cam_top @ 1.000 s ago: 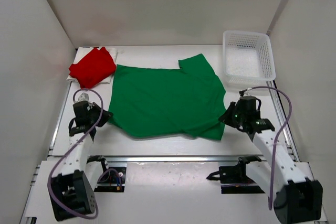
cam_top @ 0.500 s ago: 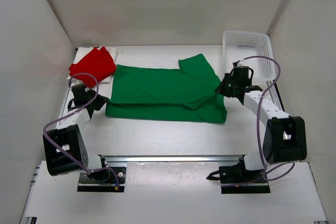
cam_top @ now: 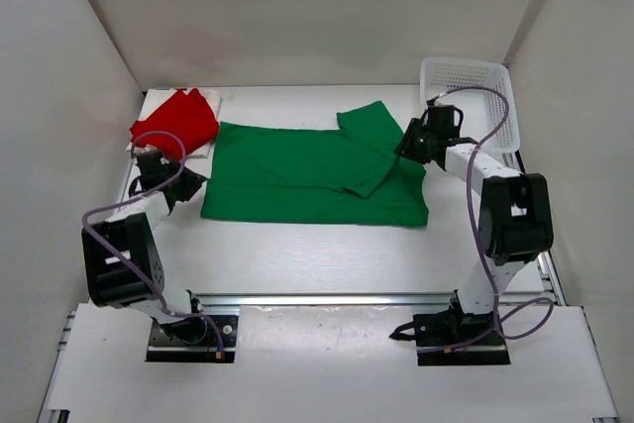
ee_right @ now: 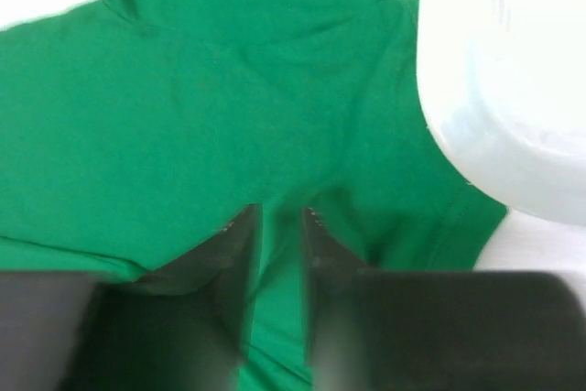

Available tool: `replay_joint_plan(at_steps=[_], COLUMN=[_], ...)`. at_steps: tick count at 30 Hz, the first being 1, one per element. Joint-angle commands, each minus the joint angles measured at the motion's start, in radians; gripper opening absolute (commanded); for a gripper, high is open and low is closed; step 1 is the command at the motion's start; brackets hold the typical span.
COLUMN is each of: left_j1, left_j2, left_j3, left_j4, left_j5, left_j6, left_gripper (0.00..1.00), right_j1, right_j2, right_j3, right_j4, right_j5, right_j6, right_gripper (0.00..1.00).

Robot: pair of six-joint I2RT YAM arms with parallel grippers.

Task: Fold and stack the t-shirts
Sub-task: Fold the flattened tshirt in 1/3 of the way

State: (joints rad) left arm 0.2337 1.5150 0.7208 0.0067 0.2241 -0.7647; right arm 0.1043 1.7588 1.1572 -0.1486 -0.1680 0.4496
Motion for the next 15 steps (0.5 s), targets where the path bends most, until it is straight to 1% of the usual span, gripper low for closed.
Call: replay_joint_plan(at_steps=[1, 2, 3, 4, 5, 6, 7, 8, 9, 10, 11, 13, 15], left_j1=[-0.022, -0.031, -0.052, -0.071, -0.079, -0.098, -0.121, -0.147, -0.167, -0.200, -0.248, -0.310, -0.346], left_j2=[-0.117, -0.149, -0.180, -0.191, -0.211, -0.223, -0.223, -0.220, -0.207, -0.190, -0.182, -0.133, -0.101], left_j3=[0.002, -0.018, -0.030, -0.038, -0.072, -0.098, -0.112, -0.113, -0.113, -0.107, -0.101, -0.084, -0.089], left_j4=[-0.032, -0.039, -0.045, -0.056, -0.044, -0.031, -0.019, -0.019, 0.014, 0.024, 0.044, 0.068, 0.116], left_j5=[-0.014, -0.009, -0.003, 0.000, 0.006, 0.027, 0.037, 0.041, 0.044, 0.049, 0.043, 0.043, 0.034], left_j6=[0.042, 0.053, 0.057, 0.059, 0.058, 0.051, 0.048, 0.042, 0.032, 0.028, 0.004, -0.015, -0.038], left_gripper=[0.38, 0.38, 0.40, 0.41, 0.40, 0.40, 0.38, 0.37, 0.36, 0.35, 0.34, 0.33, 0.32], right_j1=[-0.003, -0.002, 0.005, 0.009, 0.014, 0.018, 0.024, 0.031, 0.031, 0.035, 0.044, 0.043, 0.032], right_j2=[-0.041, -0.079, -0.134, -0.163, -0.238, -0.318, -0.391, -0.422, -0.482, -0.527, -0.548, -0.629, -0.662], right_j3=[0.052, 0.021, -0.034, -0.074, -0.167, -0.274, -0.375, -0.422, -0.494, -0.548, -0.566, -0.655, -0.710], right_j4=[0.057, 0.057, 0.064, 0.082, 0.099, 0.140, 0.179, 0.196, 0.198, 0.187, 0.164, 0.155, 0.162], right_j5=[-0.008, -0.004, 0.014, 0.028, 0.030, 0.027, 0.024, 0.033, 0.022, 0.015, 0.022, 0.021, 0.027], right_j6=[-0.003, -0.014, -0.003, 0.001, 0.026, 0.055, 0.069, 0.093, 0.096, 0.106, 0.103, 0.124, 0.130], right_gripper=[0.34, 0.38, 0.44, 0.45, 0.44, 0.40, 0.29, 0.15, 0.04, 0.00, 0.00, 0.00, 0.00])
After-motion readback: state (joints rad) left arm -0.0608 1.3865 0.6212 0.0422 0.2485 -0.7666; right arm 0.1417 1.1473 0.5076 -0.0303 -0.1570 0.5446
